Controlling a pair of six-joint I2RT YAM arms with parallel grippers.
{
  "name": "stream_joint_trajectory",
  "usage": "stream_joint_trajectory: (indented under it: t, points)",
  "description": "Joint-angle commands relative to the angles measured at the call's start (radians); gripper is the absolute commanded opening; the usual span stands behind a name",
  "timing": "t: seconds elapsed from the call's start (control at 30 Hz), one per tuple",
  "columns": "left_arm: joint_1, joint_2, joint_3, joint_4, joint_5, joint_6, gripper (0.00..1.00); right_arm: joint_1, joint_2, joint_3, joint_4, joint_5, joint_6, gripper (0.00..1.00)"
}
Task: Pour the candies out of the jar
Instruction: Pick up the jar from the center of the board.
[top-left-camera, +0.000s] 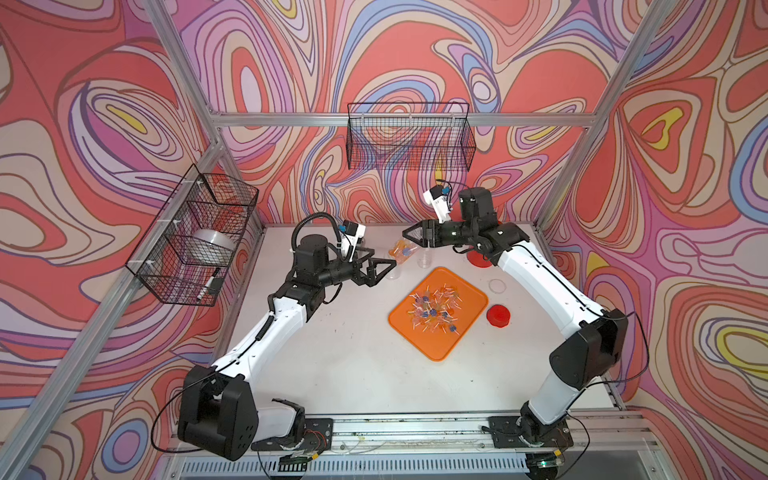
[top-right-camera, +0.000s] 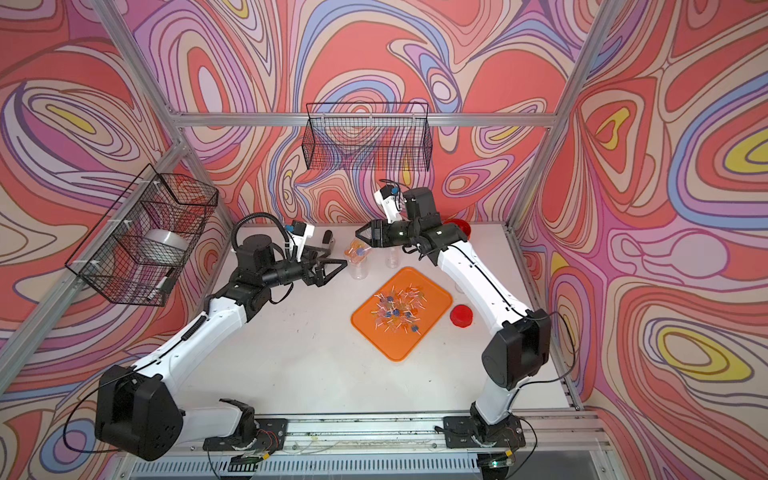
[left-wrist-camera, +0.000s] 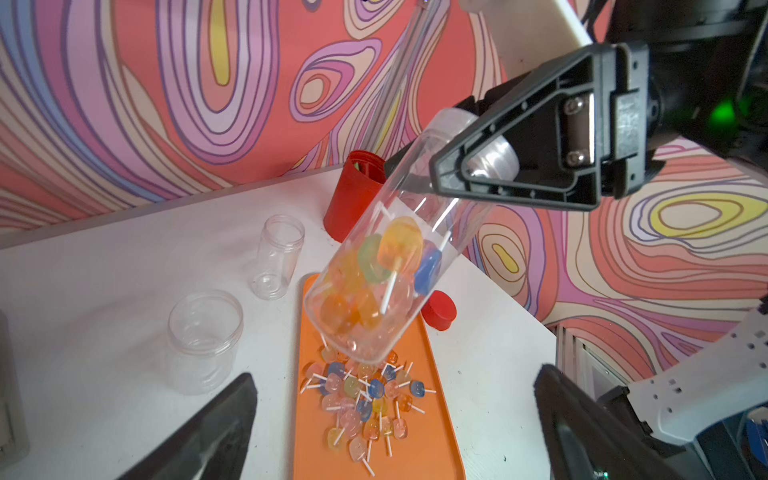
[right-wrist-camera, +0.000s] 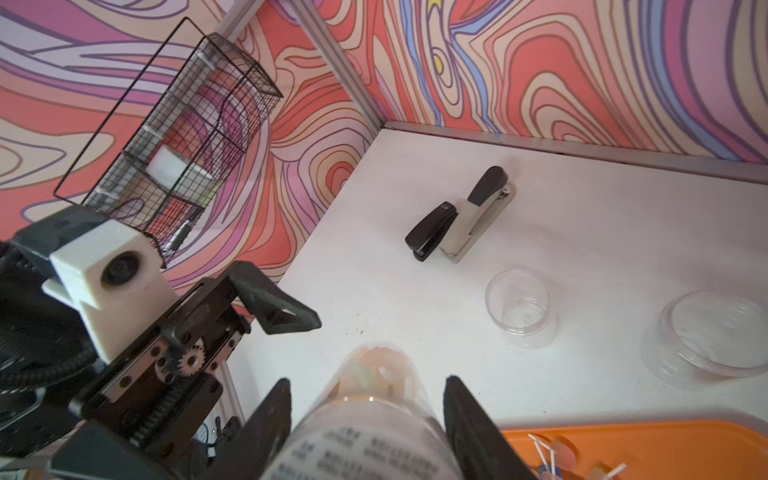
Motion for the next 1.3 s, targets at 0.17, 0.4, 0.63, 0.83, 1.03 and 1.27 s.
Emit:
stream_joint_trajectory:
  t: [0.17,0.4,0.63,0.83,1.03,1.27]
  points:
    - [-0.038,0.009,0.06,-0.1,0.031,0.249,0.99,0.001,-0.003,0.001,-0.022,-0.203,0.009,0.34]
    - [-0.041,0.023,0.066,-0.098,0.045,0.258,0.97,0.002,-0.012,-0.05,0.084,-0.302,0.102,0.33]
    - [-0.041,0.036,0.075,-0.096,0.087,0.247,0.92,0.003,-0.025,-0.126,0.208,-0.344,0.19,0.32]
    - [-0.042,0.079,0.087,-0.086,0.132,0.224,0.88,0.003,-0.054,-0.186,0.278,-0.344,0.219,0.32]
    - [-0.05,0.1,0.098,-0.106,0.146,0.224,0.85,0.003,-0.057,-0.203,0.302,-0.346,0.222,0.32]
    - [-0.065,0.092,0.119,-0.164,0.132,0.254,0.74,0.002,-0.049,-0.2,0.313,-0.353,0.221,0.31]
